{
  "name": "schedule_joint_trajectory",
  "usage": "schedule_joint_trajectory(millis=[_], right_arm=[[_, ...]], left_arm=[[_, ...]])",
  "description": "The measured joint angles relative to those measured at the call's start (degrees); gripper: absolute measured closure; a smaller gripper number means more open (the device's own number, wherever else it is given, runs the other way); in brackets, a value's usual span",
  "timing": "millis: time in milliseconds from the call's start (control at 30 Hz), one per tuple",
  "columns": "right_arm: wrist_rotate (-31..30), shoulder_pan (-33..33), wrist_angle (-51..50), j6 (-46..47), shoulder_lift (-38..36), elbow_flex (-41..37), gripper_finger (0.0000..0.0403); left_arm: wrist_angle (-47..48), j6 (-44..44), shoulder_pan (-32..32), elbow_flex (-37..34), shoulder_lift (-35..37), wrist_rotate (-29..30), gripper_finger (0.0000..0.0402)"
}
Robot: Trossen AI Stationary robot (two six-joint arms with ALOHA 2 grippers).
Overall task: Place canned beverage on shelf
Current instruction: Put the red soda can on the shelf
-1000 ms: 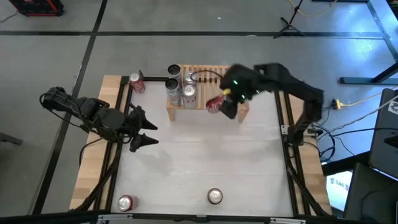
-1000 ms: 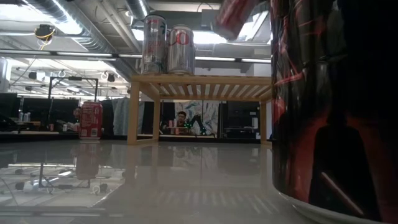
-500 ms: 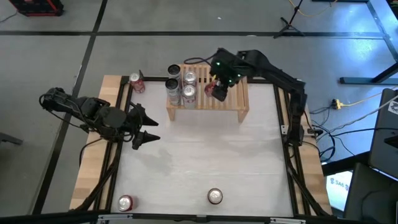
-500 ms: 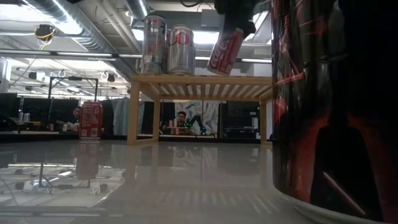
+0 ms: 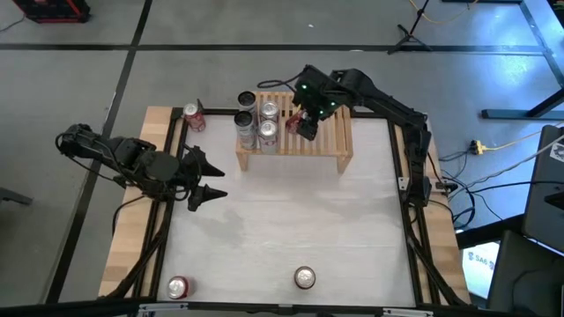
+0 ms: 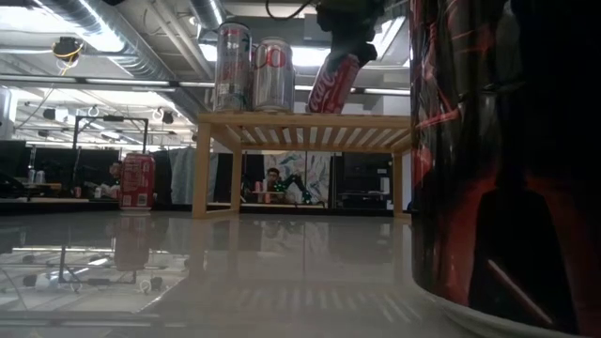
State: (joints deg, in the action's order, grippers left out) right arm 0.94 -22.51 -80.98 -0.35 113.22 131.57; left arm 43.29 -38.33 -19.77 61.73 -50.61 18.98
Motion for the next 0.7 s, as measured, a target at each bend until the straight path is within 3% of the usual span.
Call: schedule_joint_trajectory(millis=[300,533,700], right_arm=[[-0.88,-0.06,0.40,-1.39,0.64,0.00,0.0128],[-0.96,-0.03,1.67,-1.54,0.96,0.03,0.0071],[-1.28,-0.01,2.81,-2.09,1.96,0.09,0.0083]], left_arm=[[-0.02,0.02,0.00,0.00,0.00,0.00,0.0067],[-0.02,0.02,0.00,0.00,0.00,0.00,0.0067],[-0.04,0.50,0.00,0.00,0.00,0.02,0.0067]])
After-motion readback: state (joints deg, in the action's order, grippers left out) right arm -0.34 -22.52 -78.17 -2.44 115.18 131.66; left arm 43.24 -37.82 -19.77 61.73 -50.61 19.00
